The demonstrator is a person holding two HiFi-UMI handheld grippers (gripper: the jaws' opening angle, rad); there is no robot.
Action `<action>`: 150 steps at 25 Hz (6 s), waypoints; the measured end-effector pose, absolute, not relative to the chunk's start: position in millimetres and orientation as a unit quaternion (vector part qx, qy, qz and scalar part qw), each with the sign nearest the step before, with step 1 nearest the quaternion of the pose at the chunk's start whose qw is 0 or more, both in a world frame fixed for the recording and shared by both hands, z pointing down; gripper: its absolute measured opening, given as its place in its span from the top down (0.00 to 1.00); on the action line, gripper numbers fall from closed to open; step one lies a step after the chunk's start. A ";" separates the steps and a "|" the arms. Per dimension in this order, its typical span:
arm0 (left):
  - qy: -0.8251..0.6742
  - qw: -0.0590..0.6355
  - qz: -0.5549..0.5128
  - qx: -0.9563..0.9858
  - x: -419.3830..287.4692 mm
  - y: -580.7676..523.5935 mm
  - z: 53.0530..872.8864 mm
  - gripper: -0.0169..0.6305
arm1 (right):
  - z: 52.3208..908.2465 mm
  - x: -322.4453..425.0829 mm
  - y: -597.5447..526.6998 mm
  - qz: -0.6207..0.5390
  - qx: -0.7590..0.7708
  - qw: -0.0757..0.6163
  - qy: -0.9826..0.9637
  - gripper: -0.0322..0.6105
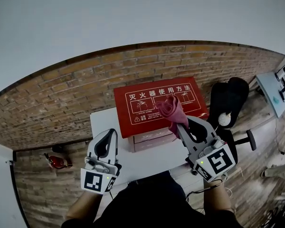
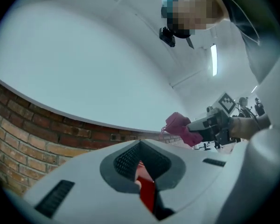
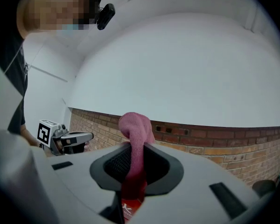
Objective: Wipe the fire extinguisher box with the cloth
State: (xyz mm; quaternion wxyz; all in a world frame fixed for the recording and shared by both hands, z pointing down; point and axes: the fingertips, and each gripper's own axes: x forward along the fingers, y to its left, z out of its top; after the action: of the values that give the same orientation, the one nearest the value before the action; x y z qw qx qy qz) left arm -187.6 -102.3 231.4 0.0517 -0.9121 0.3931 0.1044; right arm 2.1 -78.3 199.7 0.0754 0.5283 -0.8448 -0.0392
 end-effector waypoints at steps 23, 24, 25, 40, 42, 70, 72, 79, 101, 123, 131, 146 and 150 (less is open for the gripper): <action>0.397 0.271 -0.126 -0.868 13.5 -180.1 184.0 0.95 | 210.5 223.8 -131.2 0.028 0.496 -0.034 -0.867 0.84; 0.401 0.279 -0.150 -0.860 20.5 -183.7 187.7 0.95 | 213.6 229.2 -133.3 0.032 0.493 -0.037 -0.869 0.84; 0.401 0.292 -0.172 -0.851 27.4 -186.8 191.0 0.95 | 216.7 234.1 -135.7 0.036 0.490 -0.039 -0.870 0.84; 0.322 0.393 -0.426 -0.749 84.7 -232.7 258.6 0.95 | 266.7 275.3 -160.1 0.095 0.467 -0.042 -0.878 0.84; 0.307 0.385 -0.448 -0.747 85.4 -235.4 270.5 0.95 | 276.1 279.7 -161.6 0.107 0.466 -0.040 -0.877 0.84; 0.302 0.345 -0.451 -0.766 87.8 -236.7 280.6 0.95 | 366.3 215.1 -237.2 0.484 0.263 -0.149 -0.821 0.84; 0.302 0.344 -0.451 -0.766 88.6 -236.0 280.2 0.95 | 362.8 209.9 -237.7 0.483 0.258 -0.149 -0.823 0.84; 0.304 0.343 -0.452 -0.766 88.5 -235.6 279.0 0.95 | 347.4 202.4 -237.2 0.443 0.264 -0.124 -0.848 0.84; 0.302 0.342 -0.451 -0.767 88.8 -237.6 280.5 0.95 | 399.5 206.0 -244.8 0.464 0.296 -0.098 -0.829 0.84; 0.300 0.344 -0.453 -0.766 89.3 -237.2 280.5 0.95 | 464.0 208.0 -245.0 0.476 0.307 -0.052 -0.822 0.84; 0.297 0.347 -0.455 -0.765 88.8 -237.3 281.2 0.95 | 479.0 205.9 -246.2 0.467 0.302 -0.052 -0.829 0.84; 0.295 0.348 -0.457 -0.763 89.3 -237.7 280.9 0.95 | 524.2 205.5 -249.9 0.476 0.294 -0.046 -0.828 0.84; 0.298 0.346 -0.456 -0.764 89.0 -237.7 280.6 0.95 | 532.2 205.2 -251.7 0.476 0.296 -0.048 -0.827 0.84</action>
State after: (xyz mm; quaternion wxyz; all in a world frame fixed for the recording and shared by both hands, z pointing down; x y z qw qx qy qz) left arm 89.0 -237.7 280.6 0.3462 -0.7643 0.2976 -0.4555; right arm 205.2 -251.7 532.2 -0.0476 0.2956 -0.8271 0.4756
